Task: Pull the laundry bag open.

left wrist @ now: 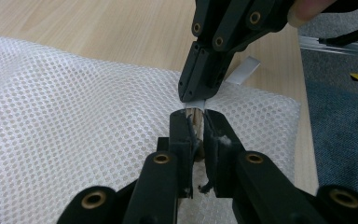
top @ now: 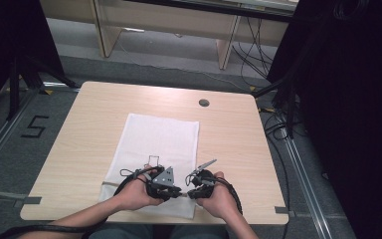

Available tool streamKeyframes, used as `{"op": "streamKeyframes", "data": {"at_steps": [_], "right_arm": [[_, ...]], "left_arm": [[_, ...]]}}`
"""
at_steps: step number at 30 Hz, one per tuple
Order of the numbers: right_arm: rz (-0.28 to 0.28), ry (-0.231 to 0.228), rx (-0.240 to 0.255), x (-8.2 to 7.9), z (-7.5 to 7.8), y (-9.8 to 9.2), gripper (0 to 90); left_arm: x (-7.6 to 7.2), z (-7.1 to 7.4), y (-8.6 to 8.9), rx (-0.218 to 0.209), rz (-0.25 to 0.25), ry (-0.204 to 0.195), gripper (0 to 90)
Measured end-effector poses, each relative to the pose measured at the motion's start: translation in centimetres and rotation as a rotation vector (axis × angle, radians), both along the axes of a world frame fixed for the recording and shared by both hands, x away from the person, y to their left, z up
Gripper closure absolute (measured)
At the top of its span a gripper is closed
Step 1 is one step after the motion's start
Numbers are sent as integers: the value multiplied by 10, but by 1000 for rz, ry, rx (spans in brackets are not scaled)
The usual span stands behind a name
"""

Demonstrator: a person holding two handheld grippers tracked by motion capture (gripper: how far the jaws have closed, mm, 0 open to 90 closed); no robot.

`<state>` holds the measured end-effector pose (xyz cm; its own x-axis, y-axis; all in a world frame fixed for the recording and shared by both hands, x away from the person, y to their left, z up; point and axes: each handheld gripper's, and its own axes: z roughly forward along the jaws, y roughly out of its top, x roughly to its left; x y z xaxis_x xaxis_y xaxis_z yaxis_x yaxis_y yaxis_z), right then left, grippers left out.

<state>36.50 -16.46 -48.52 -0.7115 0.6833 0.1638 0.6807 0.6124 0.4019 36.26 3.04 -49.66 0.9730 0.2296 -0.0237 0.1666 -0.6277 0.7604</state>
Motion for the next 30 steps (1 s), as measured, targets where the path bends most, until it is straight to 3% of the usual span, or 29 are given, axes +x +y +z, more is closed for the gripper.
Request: {"op": "streamKeyframes", "data": {"at_steps": [30], "right_arm": [[0,1,1,1,0,0,900]], "left_arm": [[-1,3,5,-9,3,-1,820]]}}
